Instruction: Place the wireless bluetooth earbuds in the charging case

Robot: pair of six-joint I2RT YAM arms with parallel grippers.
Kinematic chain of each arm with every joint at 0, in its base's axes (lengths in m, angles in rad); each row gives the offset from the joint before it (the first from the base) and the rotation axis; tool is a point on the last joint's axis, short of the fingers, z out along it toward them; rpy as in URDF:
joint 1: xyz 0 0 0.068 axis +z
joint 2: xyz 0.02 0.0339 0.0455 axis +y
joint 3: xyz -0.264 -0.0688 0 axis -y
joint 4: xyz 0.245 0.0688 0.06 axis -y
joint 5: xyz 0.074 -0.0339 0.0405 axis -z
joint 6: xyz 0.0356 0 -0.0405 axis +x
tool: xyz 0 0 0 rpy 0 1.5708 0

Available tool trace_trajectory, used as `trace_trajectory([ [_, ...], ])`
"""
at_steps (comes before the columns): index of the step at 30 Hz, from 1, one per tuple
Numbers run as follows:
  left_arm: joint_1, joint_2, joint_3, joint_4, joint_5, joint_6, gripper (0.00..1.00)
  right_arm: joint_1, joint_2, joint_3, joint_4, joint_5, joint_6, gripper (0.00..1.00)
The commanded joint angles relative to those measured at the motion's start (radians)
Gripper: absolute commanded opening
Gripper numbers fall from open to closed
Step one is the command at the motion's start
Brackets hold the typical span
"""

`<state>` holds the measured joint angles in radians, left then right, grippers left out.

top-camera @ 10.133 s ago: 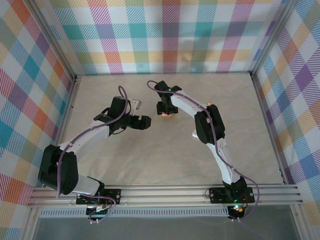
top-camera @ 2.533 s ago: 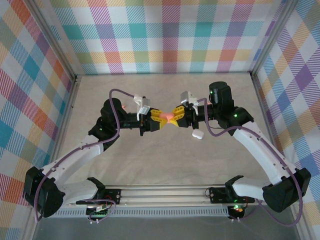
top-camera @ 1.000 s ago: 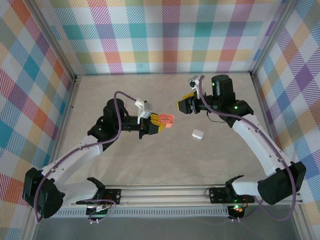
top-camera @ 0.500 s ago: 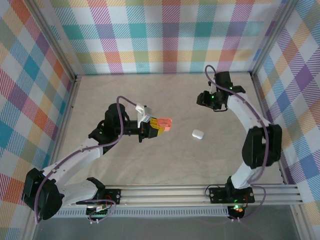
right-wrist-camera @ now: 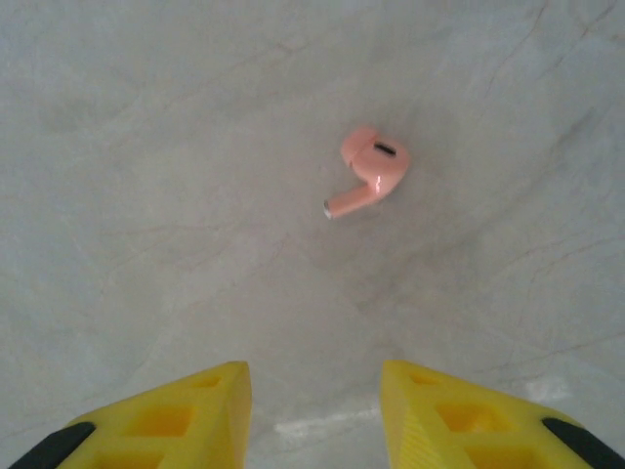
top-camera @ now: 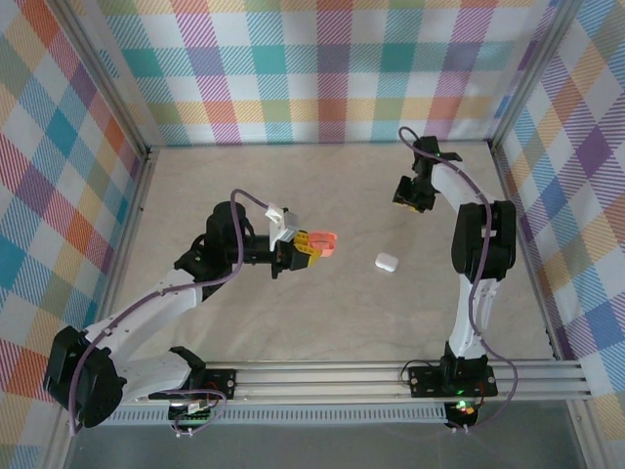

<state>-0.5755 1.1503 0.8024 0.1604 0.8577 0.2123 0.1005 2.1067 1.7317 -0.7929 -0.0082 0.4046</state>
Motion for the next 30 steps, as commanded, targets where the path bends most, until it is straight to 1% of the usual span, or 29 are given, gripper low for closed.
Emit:
trace_trajectory([
  [1, -0.004, 0.021, -0.009, 0.046, 0.022, 0.091, 0.00, -0.026, 0.038, 0.072, -0.057, 0.027, 0.008, 0.40],
  [5, -0.007, 0.030, -0.020, 0.066, -0.039, 0.151, 0.00, -0.039, 0.067, 0.110, -0.080, 0.028, -0.001, 0.41],
  [10, -0.030, 0.013, -0.045, 0.074, -0.177, 0.234, 0.00, -0.054, 0.078, 0.112, -0.081, 0.008, -0.012, 0.42],
  [13, -0.031, 0.004, -0.054, 0.079, -0.216, 0.260, 0.00, -0.058, 0.086, 0.114, -0.087, 0.002, -0.016, 0.42],
  [24, -0.032, 0.061, -0.033, 0.056, -0.190, 0.282, 0.00, -0.064, 0.158, 0.198, -0.110, 0.012, -0.018, 0.40],
  [30, -0.030, 0.080, -0.013, 0.041, -0.183, 0.298, 0.00, -0.065, 0.193, 0.236, -0.103, -0.017, -0.010, 0.37],
])
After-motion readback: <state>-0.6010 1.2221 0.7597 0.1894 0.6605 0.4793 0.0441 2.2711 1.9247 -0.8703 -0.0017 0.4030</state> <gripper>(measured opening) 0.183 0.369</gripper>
